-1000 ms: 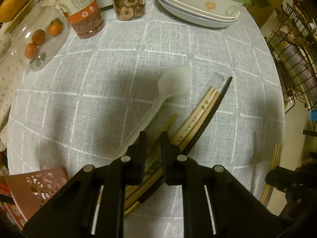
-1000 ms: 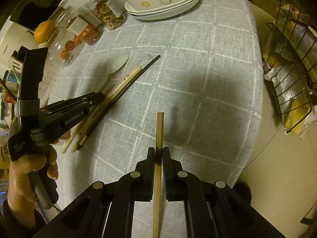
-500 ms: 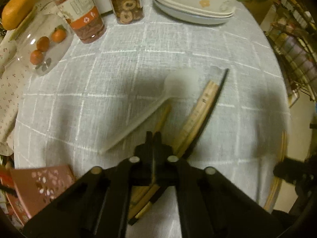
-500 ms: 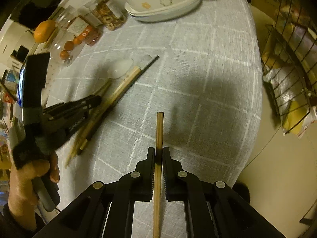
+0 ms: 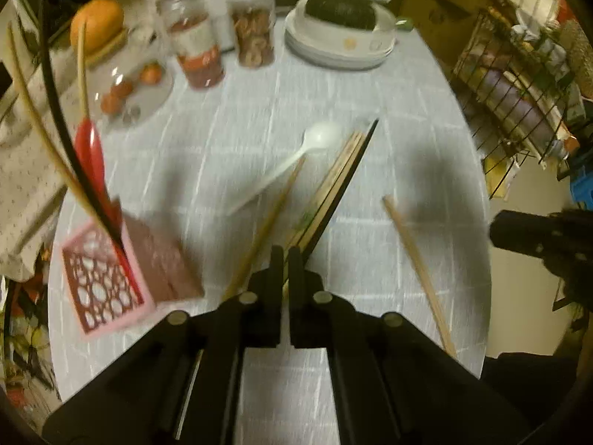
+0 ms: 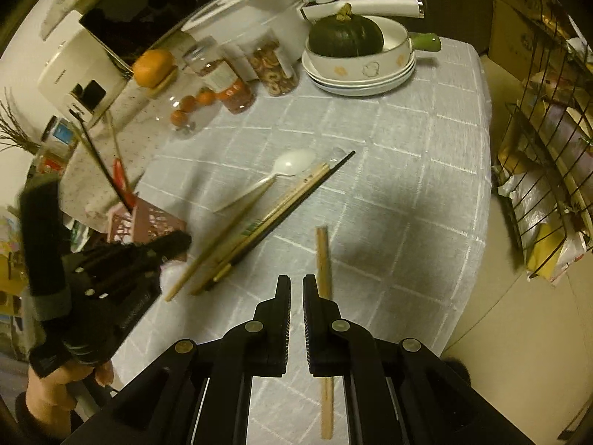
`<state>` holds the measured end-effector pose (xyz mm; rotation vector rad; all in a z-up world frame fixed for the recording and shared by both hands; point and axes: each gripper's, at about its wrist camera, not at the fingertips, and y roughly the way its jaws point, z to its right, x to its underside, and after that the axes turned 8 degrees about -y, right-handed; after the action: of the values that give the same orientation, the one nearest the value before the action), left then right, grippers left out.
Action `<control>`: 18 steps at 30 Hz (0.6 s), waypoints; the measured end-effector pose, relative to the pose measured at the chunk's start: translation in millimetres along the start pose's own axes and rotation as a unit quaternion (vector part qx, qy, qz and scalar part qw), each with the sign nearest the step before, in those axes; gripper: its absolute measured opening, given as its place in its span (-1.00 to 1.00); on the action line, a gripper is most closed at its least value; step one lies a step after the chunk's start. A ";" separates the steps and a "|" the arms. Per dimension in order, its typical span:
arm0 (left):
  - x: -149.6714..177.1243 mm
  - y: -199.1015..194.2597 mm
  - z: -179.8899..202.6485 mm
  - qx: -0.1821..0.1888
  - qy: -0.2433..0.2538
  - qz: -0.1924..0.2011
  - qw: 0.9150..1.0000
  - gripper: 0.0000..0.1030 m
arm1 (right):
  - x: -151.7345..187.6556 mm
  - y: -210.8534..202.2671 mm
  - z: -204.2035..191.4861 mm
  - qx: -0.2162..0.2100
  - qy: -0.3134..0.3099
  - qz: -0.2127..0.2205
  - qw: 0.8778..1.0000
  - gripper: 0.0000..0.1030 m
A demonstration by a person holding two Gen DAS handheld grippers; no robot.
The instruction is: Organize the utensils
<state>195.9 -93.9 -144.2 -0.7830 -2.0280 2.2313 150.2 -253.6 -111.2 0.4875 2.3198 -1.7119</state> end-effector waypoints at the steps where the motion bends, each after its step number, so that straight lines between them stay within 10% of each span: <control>1: -1.0 3.3 -2.5 0.002 -0.006 -0.006 1.000 -0.71 | 0.6 1.9 -0.5 0.001 -0.002 -0.003 1.000 -0.87; 4: -3.9 9.4 -8.0 0.005 -0.036 -0.015 0.999 -0.33 | -0.3 20.8 0.7 0.006 -0.015 -0.027 1.000 -0.86; 9: -17.4 29.3 -4.9 0.010 -0.056 -0.029 0.998 -0.33 | -4.9 57.3 19.0 0.006 0.006 -0.076 0.997 -0.35; 18: -41.6 67.0 12.0 -0.011 -0.038 -0.046 0.998 -0.33 | -11.5 99.9 15.9 0.036 -0.025 -0.105 0.993 -0.34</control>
<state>248.4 -129.5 -192.6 -0.6017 -2.0805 2.2240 199.2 -243.6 -199.9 0.2143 2.3516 -1.8841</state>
